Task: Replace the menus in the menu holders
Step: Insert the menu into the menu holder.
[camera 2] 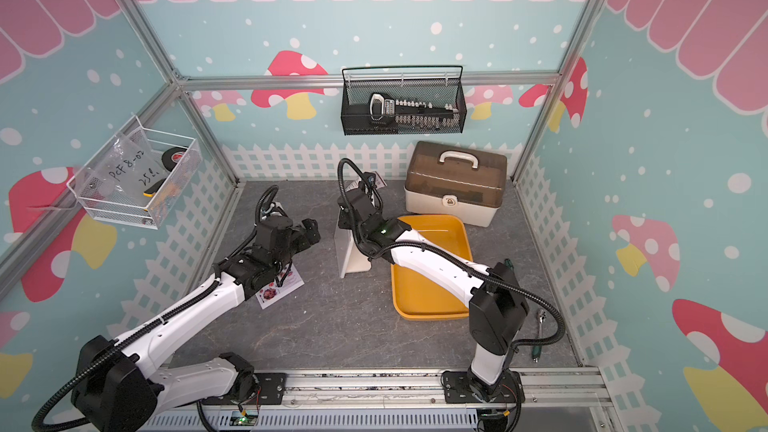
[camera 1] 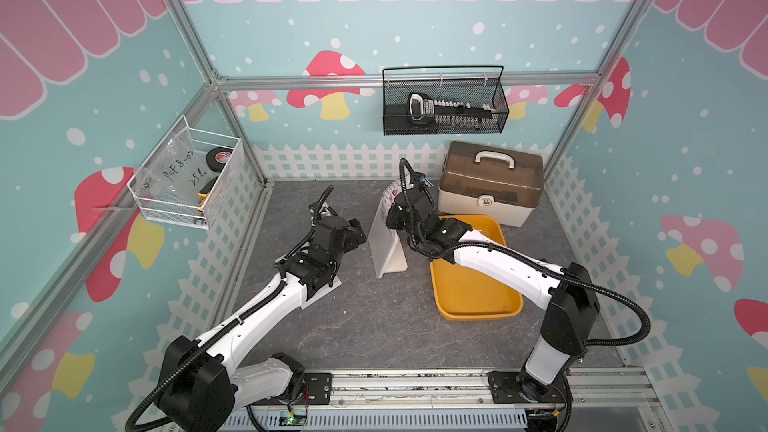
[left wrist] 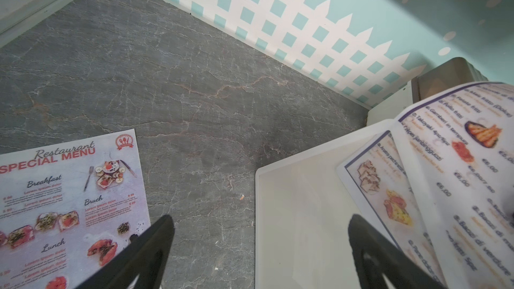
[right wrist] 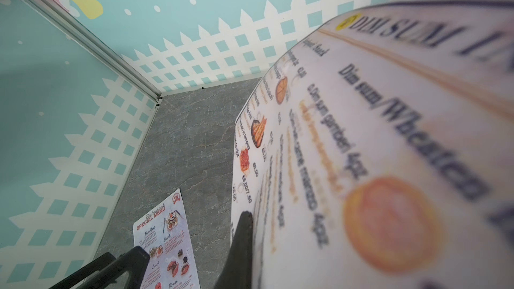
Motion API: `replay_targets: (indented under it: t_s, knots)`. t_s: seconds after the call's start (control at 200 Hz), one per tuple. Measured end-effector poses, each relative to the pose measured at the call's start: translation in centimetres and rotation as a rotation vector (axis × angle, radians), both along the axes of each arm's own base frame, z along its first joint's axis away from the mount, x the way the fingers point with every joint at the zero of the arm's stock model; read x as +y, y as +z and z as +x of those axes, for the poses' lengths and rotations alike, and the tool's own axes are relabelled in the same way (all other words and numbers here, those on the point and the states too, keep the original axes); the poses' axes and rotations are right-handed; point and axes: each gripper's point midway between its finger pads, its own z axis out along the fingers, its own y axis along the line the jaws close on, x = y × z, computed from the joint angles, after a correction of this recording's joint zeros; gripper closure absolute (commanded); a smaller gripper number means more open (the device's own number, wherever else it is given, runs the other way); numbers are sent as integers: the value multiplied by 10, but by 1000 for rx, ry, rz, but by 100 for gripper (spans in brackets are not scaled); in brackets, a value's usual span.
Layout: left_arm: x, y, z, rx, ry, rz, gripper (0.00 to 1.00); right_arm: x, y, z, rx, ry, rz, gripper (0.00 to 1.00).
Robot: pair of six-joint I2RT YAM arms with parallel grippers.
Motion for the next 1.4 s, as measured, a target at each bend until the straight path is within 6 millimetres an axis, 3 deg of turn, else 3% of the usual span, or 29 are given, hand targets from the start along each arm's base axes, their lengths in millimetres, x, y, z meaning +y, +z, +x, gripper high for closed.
replay_targets:
  t_s: [0.19, 0.54, 1.401]
  knots:
    - [1, 0, 0, -2, 5, 3, 2, -2, -5, 0, 1, -3, -22, 94]
    - [1, 1, 0, -2, 5, 3, 2, -7, 5, 0, -36, 0, -46, 93]
    - [1, 8, 2, -18, 3, 7, 2, -4, 2, -4, -110, 15, -61, 99]
